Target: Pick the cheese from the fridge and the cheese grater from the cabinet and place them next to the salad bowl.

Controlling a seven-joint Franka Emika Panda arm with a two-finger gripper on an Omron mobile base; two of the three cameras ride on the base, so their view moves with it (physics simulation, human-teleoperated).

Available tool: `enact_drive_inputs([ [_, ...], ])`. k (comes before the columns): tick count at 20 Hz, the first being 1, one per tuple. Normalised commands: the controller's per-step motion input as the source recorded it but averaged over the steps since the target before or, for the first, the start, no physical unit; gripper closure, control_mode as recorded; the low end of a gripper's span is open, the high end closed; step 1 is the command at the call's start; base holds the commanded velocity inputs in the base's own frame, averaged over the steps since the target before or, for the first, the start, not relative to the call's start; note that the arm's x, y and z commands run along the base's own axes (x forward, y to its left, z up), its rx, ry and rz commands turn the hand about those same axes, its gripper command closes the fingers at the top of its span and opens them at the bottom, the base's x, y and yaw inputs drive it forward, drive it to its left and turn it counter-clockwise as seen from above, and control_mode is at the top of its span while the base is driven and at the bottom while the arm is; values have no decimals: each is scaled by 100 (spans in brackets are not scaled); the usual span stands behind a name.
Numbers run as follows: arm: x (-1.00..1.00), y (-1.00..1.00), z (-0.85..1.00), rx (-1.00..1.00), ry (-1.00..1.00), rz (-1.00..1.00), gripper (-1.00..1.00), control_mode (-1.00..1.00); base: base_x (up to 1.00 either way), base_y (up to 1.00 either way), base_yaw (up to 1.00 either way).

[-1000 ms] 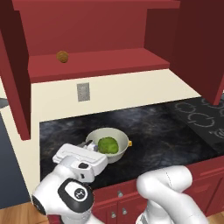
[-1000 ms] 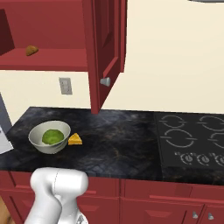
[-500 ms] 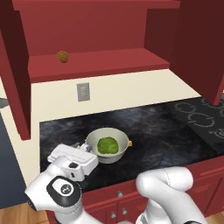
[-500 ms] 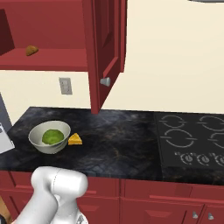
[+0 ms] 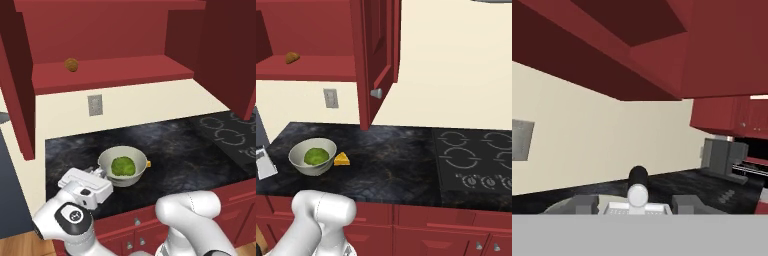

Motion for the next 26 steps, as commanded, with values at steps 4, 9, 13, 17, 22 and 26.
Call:
enact_drive_inputs([
  [4, 14, -26, -26, 0, 3, 0, 100, -100, 0, 0, 0],
  [9, 21, -5, -16, 1, 1, 0, 100, -100, 0, 0, 0],
  [13, 21, 1, -11, 8, 0, 0, 100, -100, 0, 0, 0],
  [17, 20, 6, -9, 9, 0, 0, 100, -100, 0, 0, 0],
  [22, 29, 13, -66, -2, 0, 0, 100, -100, 0, 0, 0],
  [26, 8, 14, -51, -3, -16, 0, 100, -100, 0, 0, 0],
])
